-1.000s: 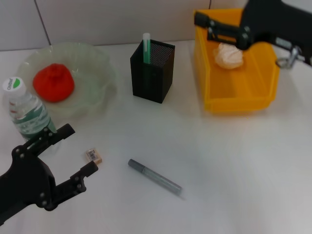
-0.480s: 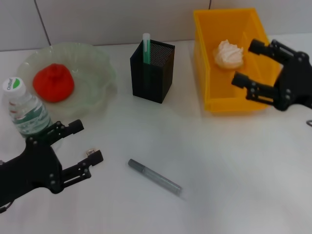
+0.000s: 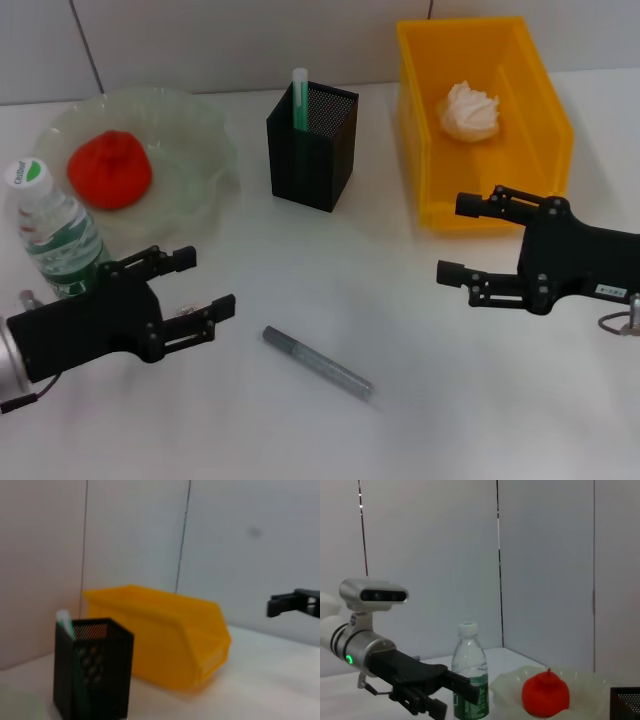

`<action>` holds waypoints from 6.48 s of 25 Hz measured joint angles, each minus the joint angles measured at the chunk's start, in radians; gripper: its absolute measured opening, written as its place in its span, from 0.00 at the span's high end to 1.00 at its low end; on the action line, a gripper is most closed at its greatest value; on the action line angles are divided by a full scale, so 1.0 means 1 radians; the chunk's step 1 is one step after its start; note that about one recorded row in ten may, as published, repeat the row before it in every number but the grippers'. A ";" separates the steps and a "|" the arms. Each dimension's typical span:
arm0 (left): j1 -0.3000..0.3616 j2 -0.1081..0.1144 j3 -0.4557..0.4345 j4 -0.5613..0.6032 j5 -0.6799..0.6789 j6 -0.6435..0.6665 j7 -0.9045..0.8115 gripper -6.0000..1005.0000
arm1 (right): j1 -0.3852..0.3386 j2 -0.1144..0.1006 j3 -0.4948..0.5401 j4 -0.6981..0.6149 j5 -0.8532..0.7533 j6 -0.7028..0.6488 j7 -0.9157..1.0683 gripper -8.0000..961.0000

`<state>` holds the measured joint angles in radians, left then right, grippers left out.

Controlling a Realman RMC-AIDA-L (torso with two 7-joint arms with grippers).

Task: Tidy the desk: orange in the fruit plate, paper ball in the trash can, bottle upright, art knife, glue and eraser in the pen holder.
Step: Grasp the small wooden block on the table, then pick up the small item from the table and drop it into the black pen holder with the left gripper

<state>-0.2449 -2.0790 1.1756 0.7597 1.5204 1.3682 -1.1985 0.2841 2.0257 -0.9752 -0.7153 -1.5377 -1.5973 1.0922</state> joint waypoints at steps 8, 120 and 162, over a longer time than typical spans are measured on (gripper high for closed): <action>0.167 0.009 0.288 0.396 0.026 -0.250 -0.256 0.21 | -0.004 -0.004 0.002 0.043 -0.001 0.001 -0.014 0.13; 0.013 0.009 0.367 0.506 0.602 -0.346 -0.771 0.62 | 0.016 0.009 0.027 0.183 -0.015 0.090 -0.112 0.13; -0.451 -0.001 0.382 0.022 -0.084 -0.767 -0.052 0.63 | 0.008 0.027 0.018 0.198 -0.015 0.082 -0.126 0.13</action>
<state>-0.6954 -2.0801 1.5576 0.7822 1.4366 0.6015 -1.2509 0.2924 2.0522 -0.9572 -0.5169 -1.5524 -1.5157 0.9664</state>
